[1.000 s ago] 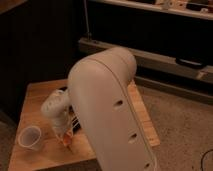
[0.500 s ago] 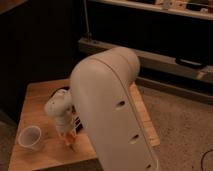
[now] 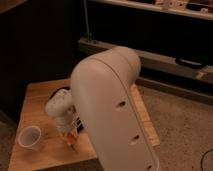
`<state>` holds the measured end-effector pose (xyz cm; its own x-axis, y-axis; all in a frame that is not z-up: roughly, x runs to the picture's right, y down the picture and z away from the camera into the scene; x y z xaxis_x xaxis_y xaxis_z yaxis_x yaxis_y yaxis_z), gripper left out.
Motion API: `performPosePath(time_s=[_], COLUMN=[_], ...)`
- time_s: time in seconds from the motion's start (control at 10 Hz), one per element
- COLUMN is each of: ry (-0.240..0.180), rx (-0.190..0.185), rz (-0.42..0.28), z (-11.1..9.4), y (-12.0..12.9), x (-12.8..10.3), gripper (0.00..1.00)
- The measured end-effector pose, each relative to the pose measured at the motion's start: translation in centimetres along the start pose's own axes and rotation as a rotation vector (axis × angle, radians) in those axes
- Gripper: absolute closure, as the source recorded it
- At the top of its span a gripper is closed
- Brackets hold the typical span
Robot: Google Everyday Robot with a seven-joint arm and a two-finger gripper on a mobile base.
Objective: Drag the pepper across the table
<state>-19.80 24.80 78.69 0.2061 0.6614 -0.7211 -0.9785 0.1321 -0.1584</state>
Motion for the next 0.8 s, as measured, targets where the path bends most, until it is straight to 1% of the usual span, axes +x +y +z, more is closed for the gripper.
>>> performPosePath(time_s=[0.1,0.3,0.4,0.5,0.8], ry=[0.0,0.001,0.001,0.0,-0.001], rx=[0.001,0.007,0.011,0.017,0.02], rz=[-0.002,0.022,0.042,0.068,0.127], z=[0.0,0.0,0.0,0.0,-0.2], y=[0.1,-1.0,-2.4,-4.5,-7.9], x=[0.0,0.2,0.4,0.9,1.4], gripper=[0.66,0.66,0.66,0.66,0.66])
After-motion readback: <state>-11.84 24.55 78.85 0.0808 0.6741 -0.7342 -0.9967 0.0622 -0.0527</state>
